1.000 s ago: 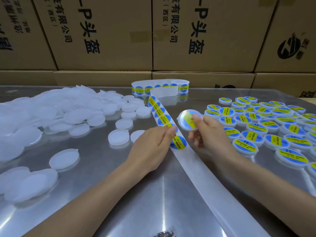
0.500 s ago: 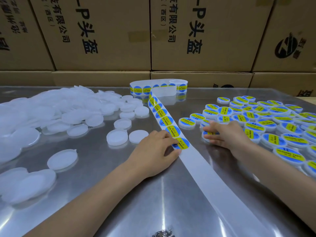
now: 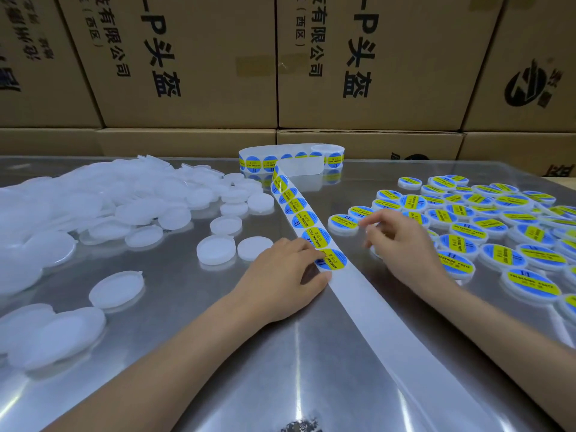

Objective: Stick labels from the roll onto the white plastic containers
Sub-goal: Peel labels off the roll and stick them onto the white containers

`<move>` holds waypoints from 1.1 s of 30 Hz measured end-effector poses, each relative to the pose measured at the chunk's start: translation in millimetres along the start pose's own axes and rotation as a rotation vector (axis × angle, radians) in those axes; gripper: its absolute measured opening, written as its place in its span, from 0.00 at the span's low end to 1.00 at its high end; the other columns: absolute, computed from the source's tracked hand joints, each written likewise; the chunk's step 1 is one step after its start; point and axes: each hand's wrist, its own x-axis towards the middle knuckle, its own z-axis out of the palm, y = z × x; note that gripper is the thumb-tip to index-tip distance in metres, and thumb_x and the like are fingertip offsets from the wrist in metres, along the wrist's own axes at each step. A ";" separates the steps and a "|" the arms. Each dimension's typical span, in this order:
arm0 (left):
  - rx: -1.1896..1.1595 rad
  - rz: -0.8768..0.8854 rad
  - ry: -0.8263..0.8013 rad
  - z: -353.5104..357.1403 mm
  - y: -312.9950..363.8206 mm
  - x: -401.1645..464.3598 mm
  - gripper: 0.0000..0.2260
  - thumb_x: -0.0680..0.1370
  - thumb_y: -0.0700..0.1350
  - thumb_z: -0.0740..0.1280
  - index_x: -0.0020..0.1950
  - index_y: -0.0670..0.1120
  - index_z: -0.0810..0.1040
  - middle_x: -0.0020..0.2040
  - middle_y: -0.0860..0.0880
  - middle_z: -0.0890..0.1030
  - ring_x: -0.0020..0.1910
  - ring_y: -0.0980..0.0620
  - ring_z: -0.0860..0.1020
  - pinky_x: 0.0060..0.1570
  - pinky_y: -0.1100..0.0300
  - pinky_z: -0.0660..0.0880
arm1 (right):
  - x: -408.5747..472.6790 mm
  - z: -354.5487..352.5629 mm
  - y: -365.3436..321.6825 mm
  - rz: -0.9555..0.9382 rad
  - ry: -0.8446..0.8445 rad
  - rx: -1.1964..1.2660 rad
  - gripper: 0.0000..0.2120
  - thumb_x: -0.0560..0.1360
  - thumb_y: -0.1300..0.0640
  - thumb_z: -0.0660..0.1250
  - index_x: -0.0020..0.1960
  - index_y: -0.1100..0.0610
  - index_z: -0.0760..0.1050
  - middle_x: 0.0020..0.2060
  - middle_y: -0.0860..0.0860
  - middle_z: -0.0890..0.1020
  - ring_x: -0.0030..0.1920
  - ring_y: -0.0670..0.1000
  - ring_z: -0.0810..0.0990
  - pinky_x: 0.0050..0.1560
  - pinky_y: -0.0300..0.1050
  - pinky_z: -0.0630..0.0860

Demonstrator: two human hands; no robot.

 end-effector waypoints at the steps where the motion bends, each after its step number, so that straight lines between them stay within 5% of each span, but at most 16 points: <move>1: 0.000 0.005 0.005 0.3 -0.2 0.2 0.17 0.79 0.57 0.58 0.66 0.54 0.73 0.60 0.54 0.75 0.55 0.51 0.70 0.57 0.55 0.68 | -3.1 3.0 -3.1 -0.070 -0.046 -0.071 0.08 0.76 0.58 0.63 0.46 0.47 0.78 0.36 0.44 0.83 0.38 0.44 0.79 0.42 0.48 0.74; 4: -0.024 0.020 0.021 -0.2 -1.0 1.5 0.15 0.79 0.56 0.59 0.63 0.54 0.75 0.57 0.54 0.77 0.54 0.51 0.71 0.56 0.55 0.68 | -10.4 14.0 -7.3 -0.220 -0.234 -0.284 0.10 0.77 0.54 0.63 0.56 0.47 0.79 0.52 0.45 0.82 0.57 0.47 0.76 0.56 0.49 0.72; 7: -0.023 0.030 0.062 -0.9 -2.8 2.9 0.13 0.79 0.55 0.60 0.59 0.53 0.78 0.53 0.54 0.79 0.52 0.51 0.72 0.53 0.54 0.69 | -13.3 19.4 -5.9 -0.249 -0.316 -0.377 0.14 0.79 0.51 0.60 0.63 0.47 0.75 0.59 0.45 0.77 0.63 0.46 0.70 0.60 0.46 0.69; 12: -0.093 -0.065 0.150 2.8 -4.4 3.0 0.19 0.75 0.61 0.64 0.61 0.52 0.76 0.56 0.55 0.78 0.55 0.53 0.73 0.55 0.54 0.71 | -12.4 18.7 -5.6 -0.329 -0.277 -0.323 0.14 0.78 0.54 0.64 0.63 0.48 0.75 0.54 0.44 0.80 0.60 0.46 0.71 0.57 0.39 0.67; 20: -0.154 -0.040 0.078 -0.6 -9.3 5.0 0.17 0.73 0.64 0.65 0.55 0.57 0.80 0.41 0.54 0.80 0.39 0.56 0.74 0.42 0.53 0.74 | -12.3 18.4 -6.0 -0.328 -0.392 -0.232 0.17 0.75 0.50 0.67 0.63 0.45 0.75 0.51 0.45 0.78 0.56 0.41 0.67 0.56 0.37 0.65; 24: -0.169 -0.052 0.104 -0.5 -10.2 6.2 0.15 0.72 0.62 0.67 0.54 0.55 0.81 0.29 0.54 0.71 0.31 0.58 0.69 0.32 0.59 0.64 | -12.6 21.0 -8.6 -0.311 -0.350 -0.297 0.13 0.74 0.47 0.67 0.58 0.46 0.77 0.52 0.45 0.80 0.58 0.46 0.70 0.57 0.43 0.69; 33: -0.146 -0.079 0.110 -0.9 -9.7 6.3 0.18 0.70 0.65 0.67 0.50 0.54 0.82 0.26 0.53 0.67 0.29 0.57 0.68 0.29 0.62 0.59 | -18.7 19.9 -19.0 -0.402 -0.223 -0.340 0.08 0.73 0.48 0.68 0.51 0.48 0.78 0.45 0.49 0.81 0.52 0.51 0.76 0.48 0.53 0.73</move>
